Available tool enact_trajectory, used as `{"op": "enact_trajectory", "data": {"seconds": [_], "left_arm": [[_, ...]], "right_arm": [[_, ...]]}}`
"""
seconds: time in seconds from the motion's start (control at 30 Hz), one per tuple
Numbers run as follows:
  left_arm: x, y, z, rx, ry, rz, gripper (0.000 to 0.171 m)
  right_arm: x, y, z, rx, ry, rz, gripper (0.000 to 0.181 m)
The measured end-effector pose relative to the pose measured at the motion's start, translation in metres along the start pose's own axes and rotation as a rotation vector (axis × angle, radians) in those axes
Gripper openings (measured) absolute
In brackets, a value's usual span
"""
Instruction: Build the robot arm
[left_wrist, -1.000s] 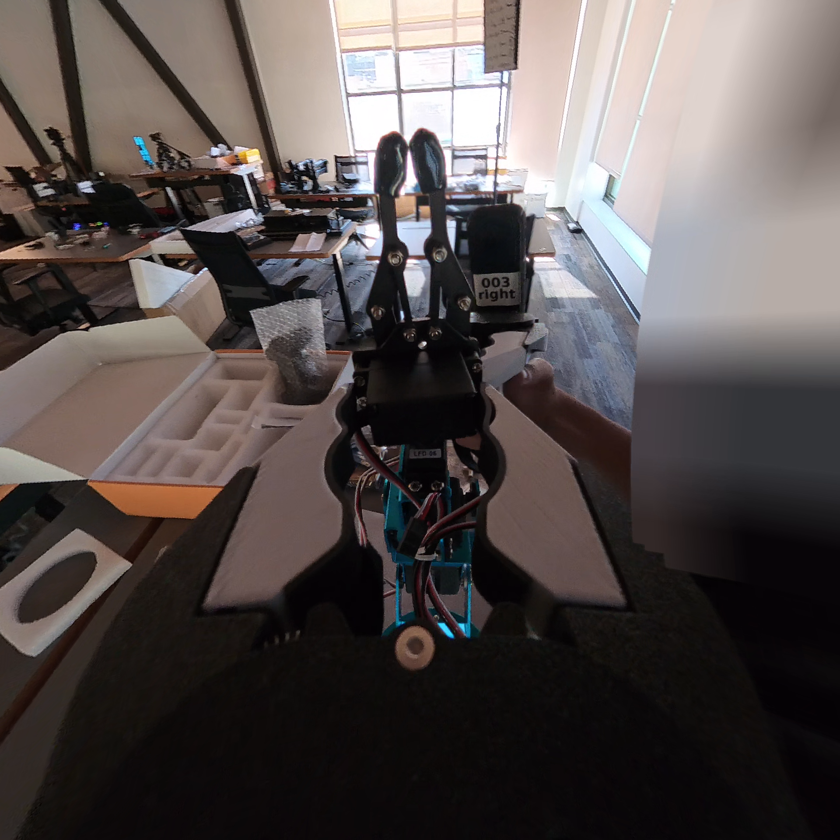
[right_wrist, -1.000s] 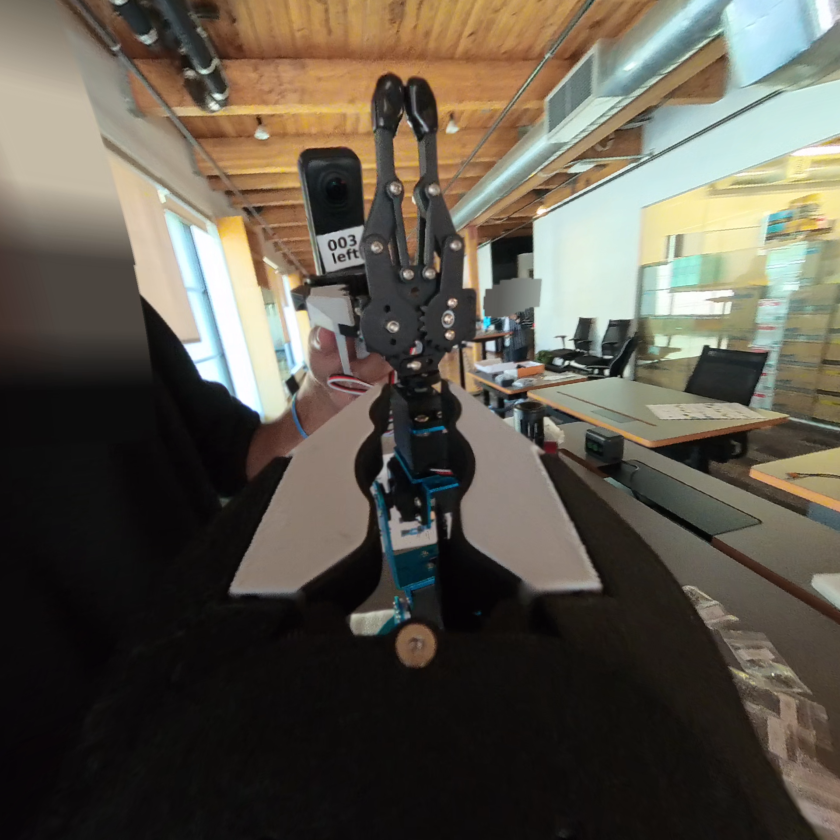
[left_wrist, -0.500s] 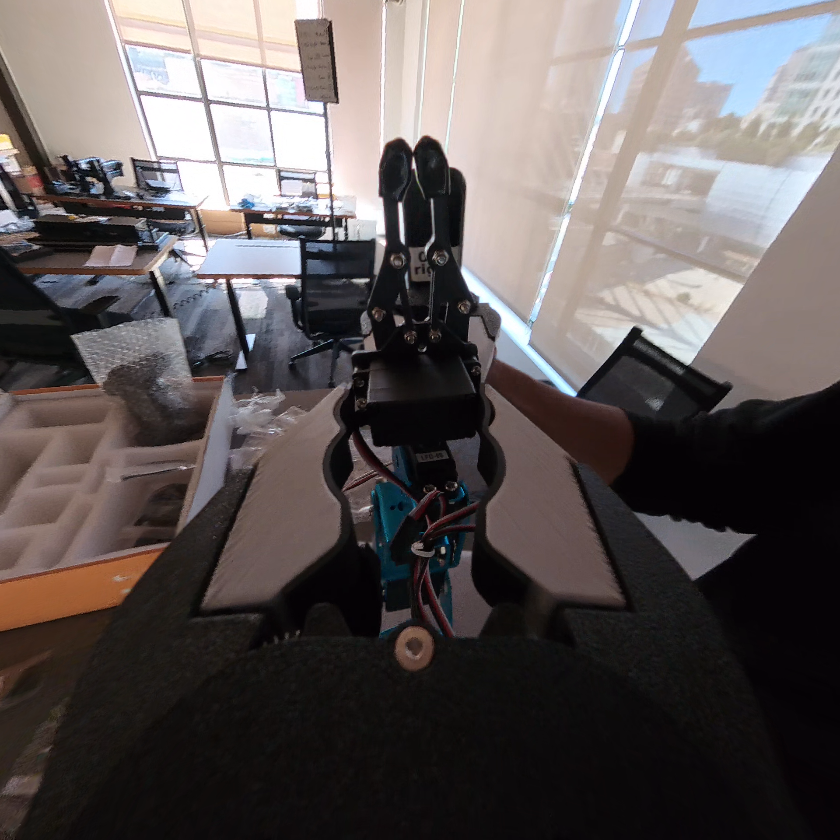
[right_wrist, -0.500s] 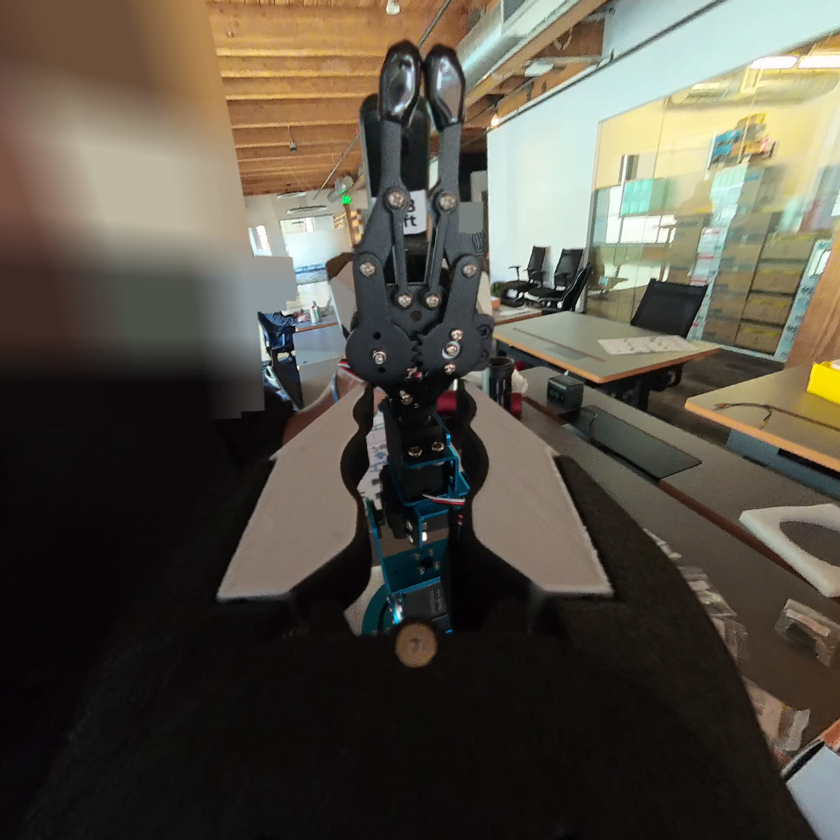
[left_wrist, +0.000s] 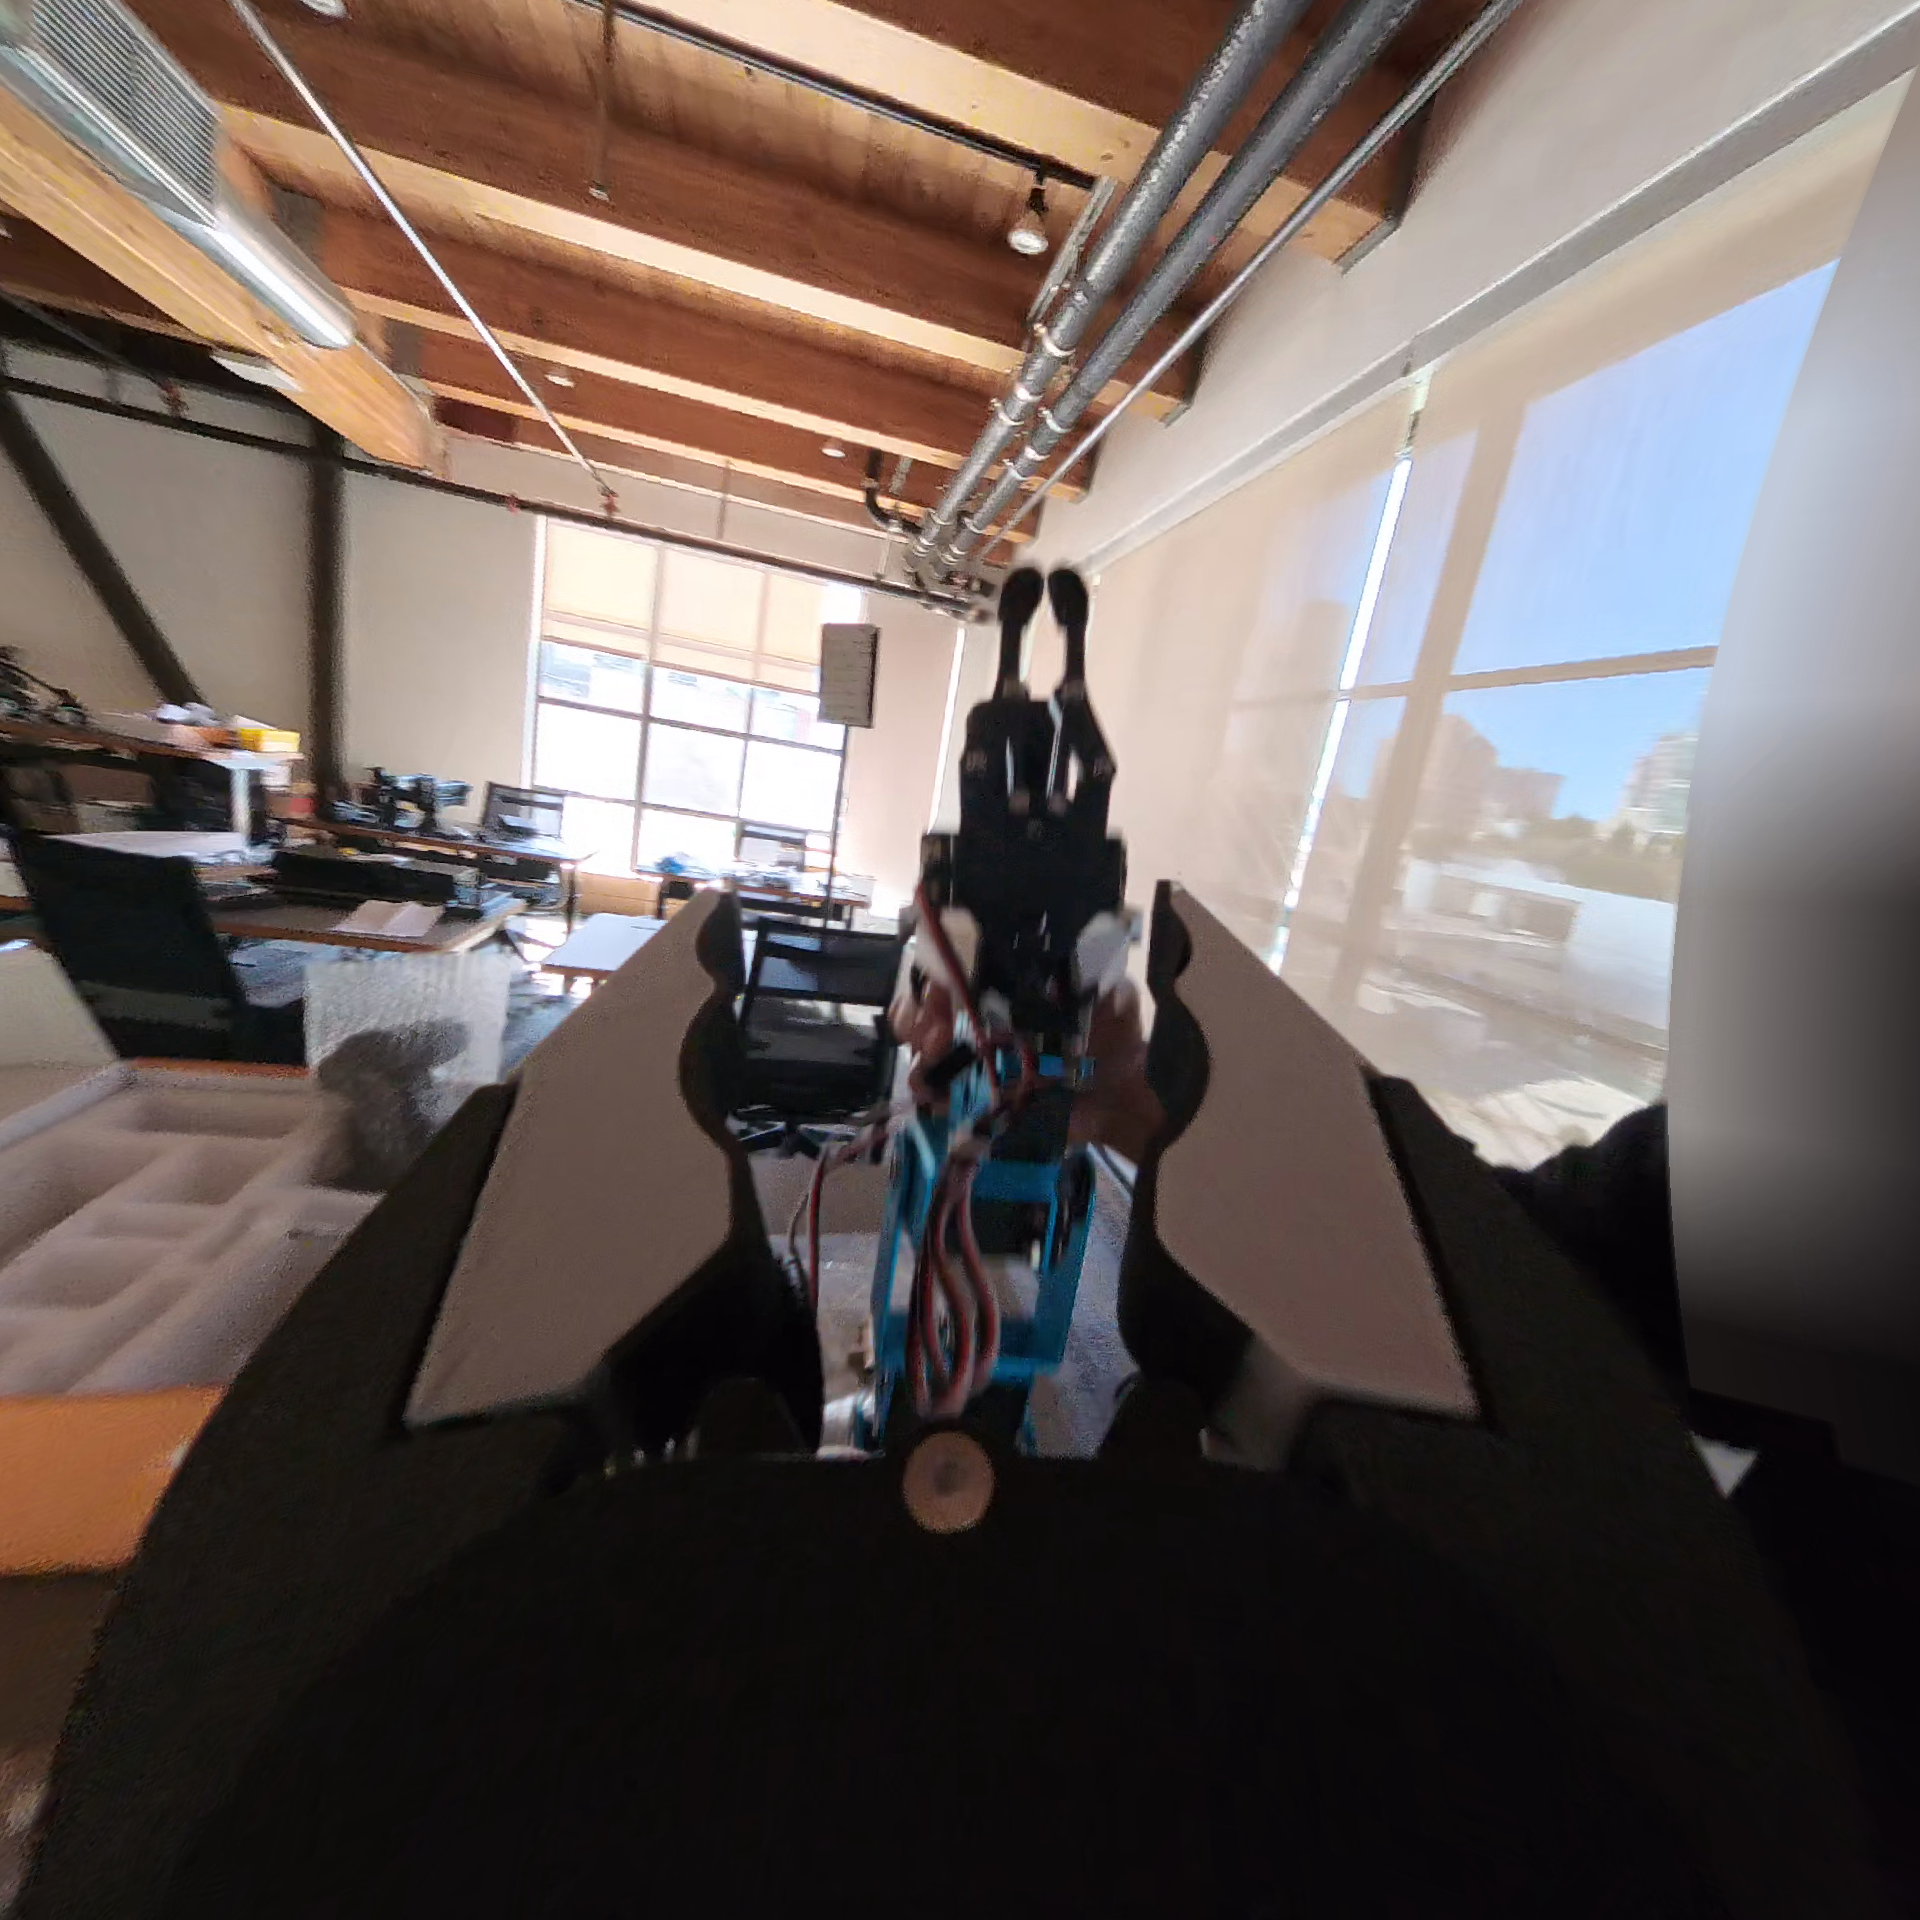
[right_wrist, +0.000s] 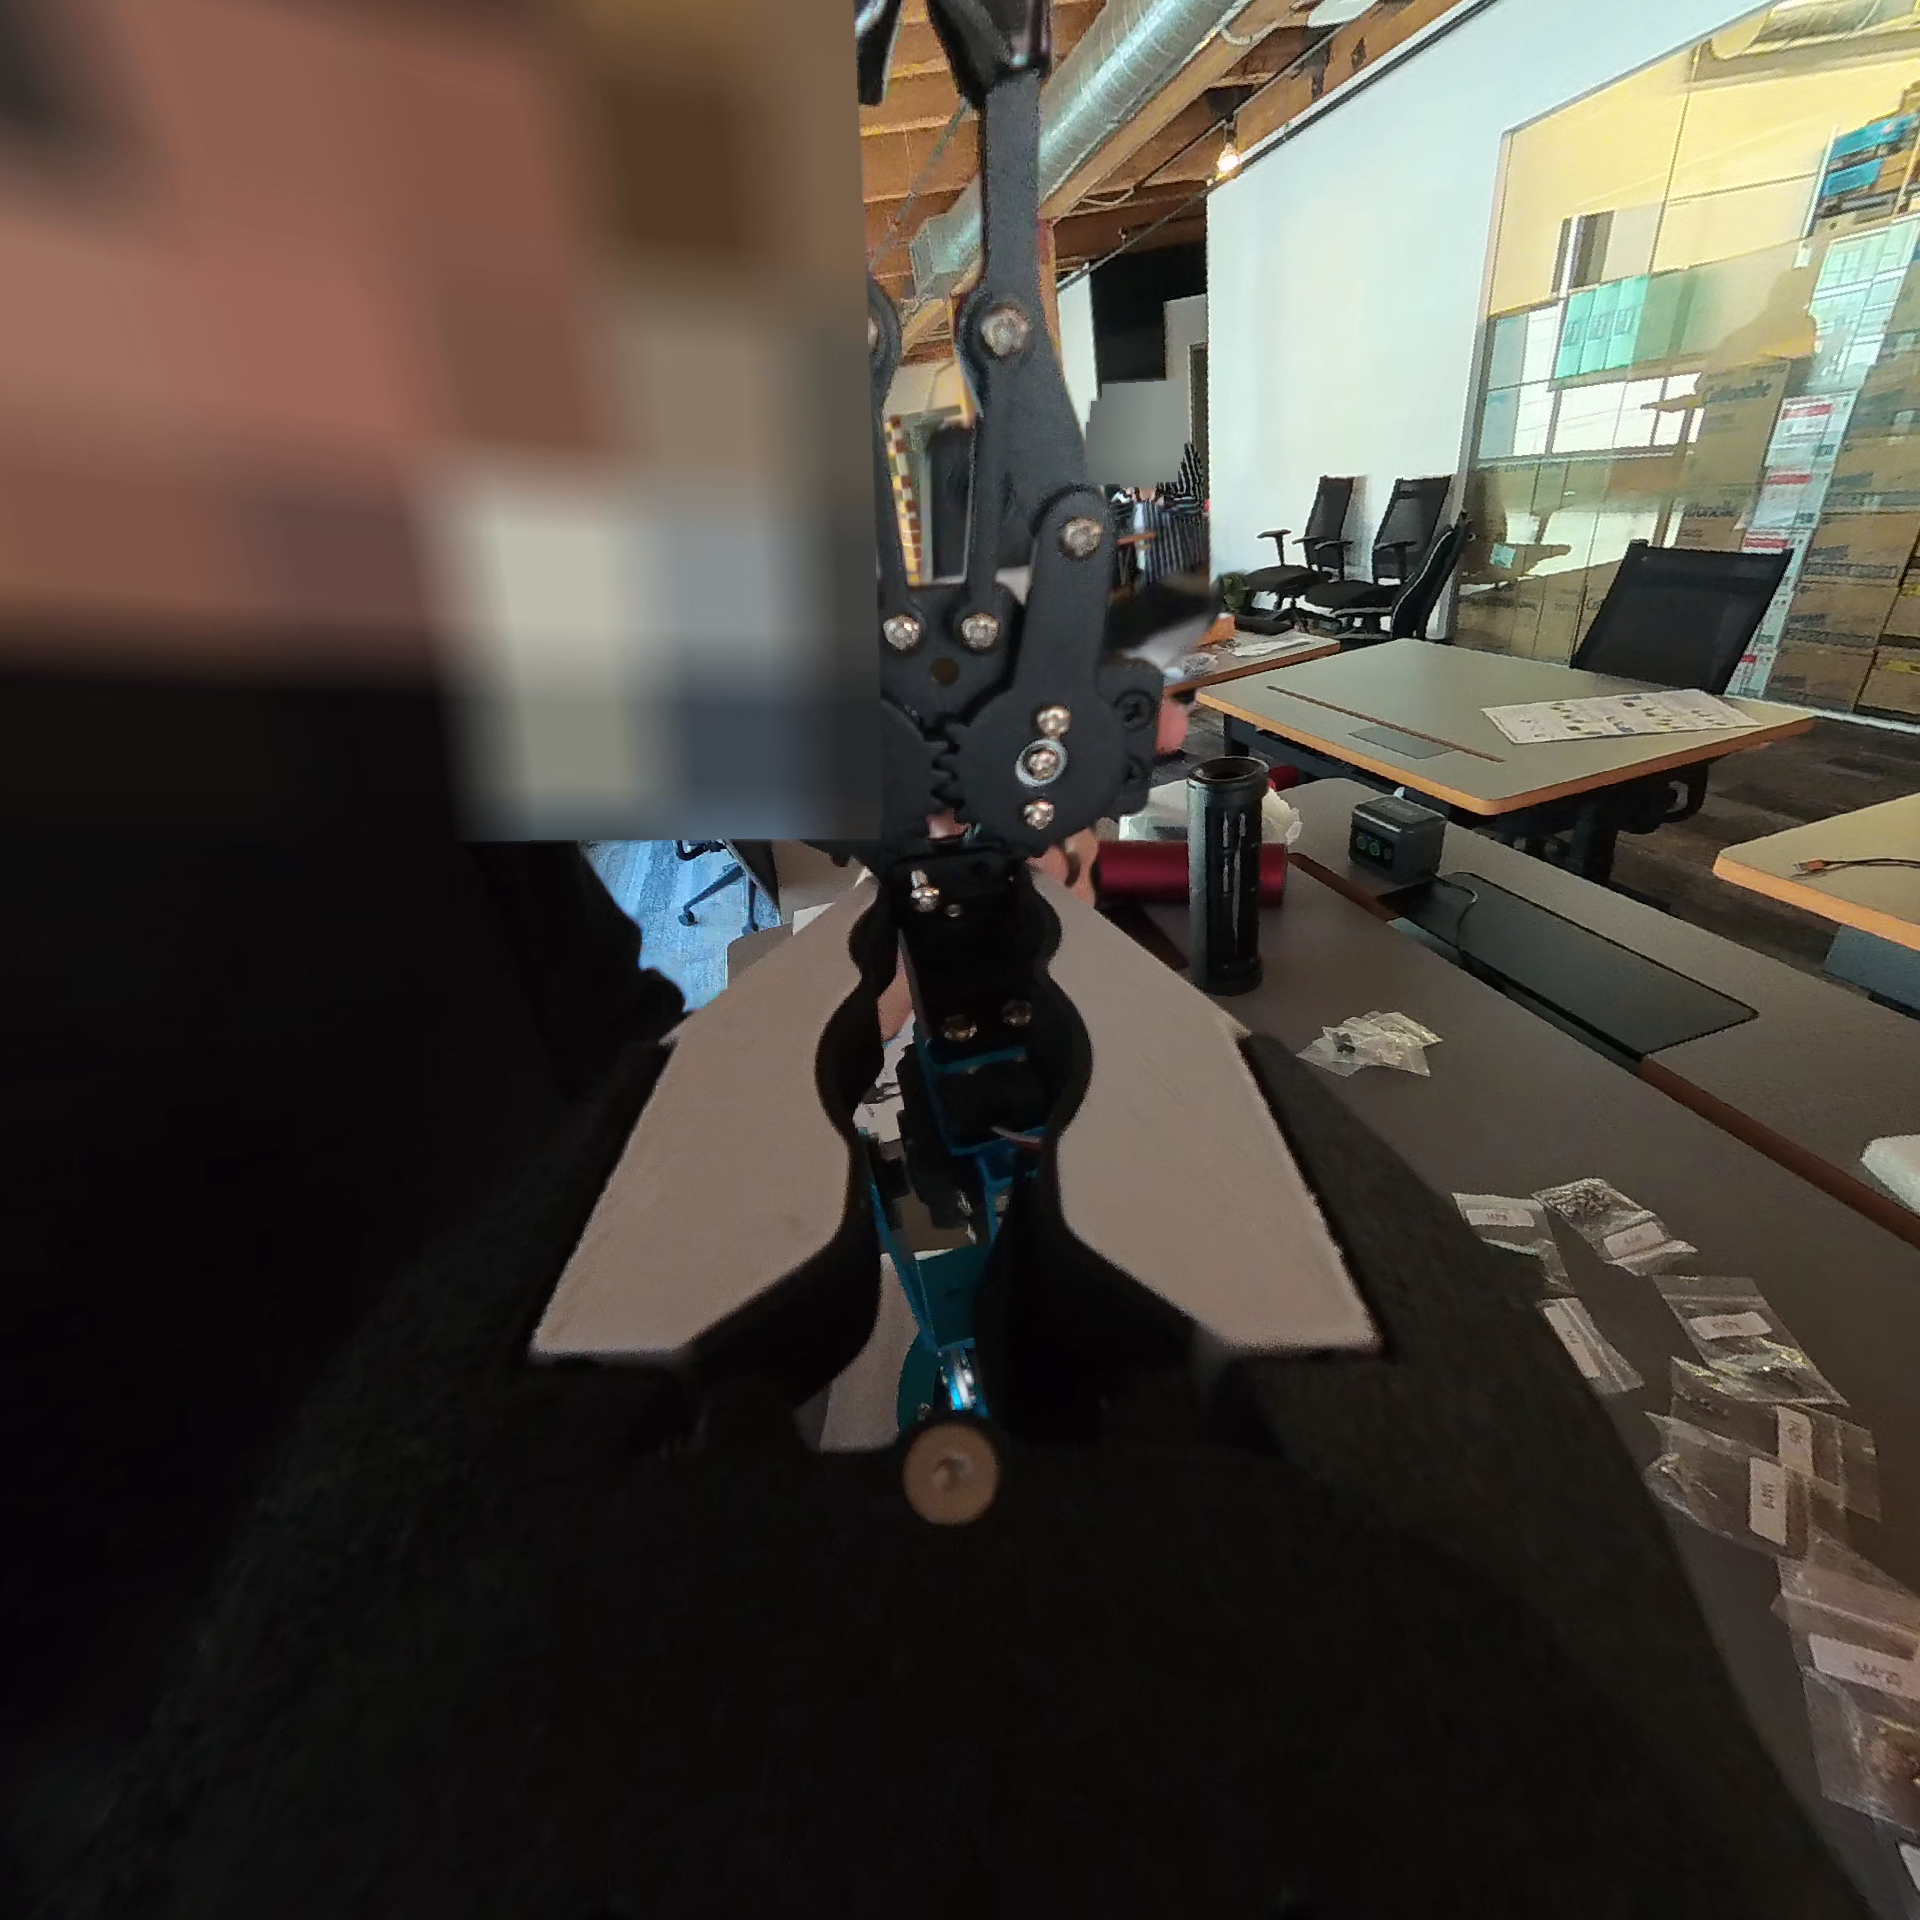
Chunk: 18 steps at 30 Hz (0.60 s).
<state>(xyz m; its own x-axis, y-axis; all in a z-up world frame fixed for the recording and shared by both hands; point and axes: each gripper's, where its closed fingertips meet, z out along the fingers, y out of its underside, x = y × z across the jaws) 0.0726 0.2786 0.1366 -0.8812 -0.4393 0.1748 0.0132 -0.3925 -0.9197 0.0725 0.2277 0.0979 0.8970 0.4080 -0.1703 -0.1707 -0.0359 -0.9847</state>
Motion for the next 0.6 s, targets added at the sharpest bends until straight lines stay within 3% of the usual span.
{"op": "enact_trajectory", "data": {"seconds": [0.1,0.23,0.43,0.6], "left_arm": [[0.009,0.042,-0.024,-0.007,-0.011,-0.010,0.084],[0.012,0.092,-0.016,-0.061,-0.045,0.044,0.085],[0.015,0.077,0.007,0.119,-0.096,0.046,0.058],[0.013,0.077,0.025,0.114,-0.099,0.063,0.045]], "right_arm": [[-0.001,0.000,0.004,0.003,0.020,0.010,0.021],[-0.005,-0.001,0.008,0.025,-0.004,0.034,0.021],[-0.005,-0.002,0.010,0.048,-0.036,0.061,0.021],[-0.004,-0.002,0.014,0.019,-0.055,0.051,0.021]]}}
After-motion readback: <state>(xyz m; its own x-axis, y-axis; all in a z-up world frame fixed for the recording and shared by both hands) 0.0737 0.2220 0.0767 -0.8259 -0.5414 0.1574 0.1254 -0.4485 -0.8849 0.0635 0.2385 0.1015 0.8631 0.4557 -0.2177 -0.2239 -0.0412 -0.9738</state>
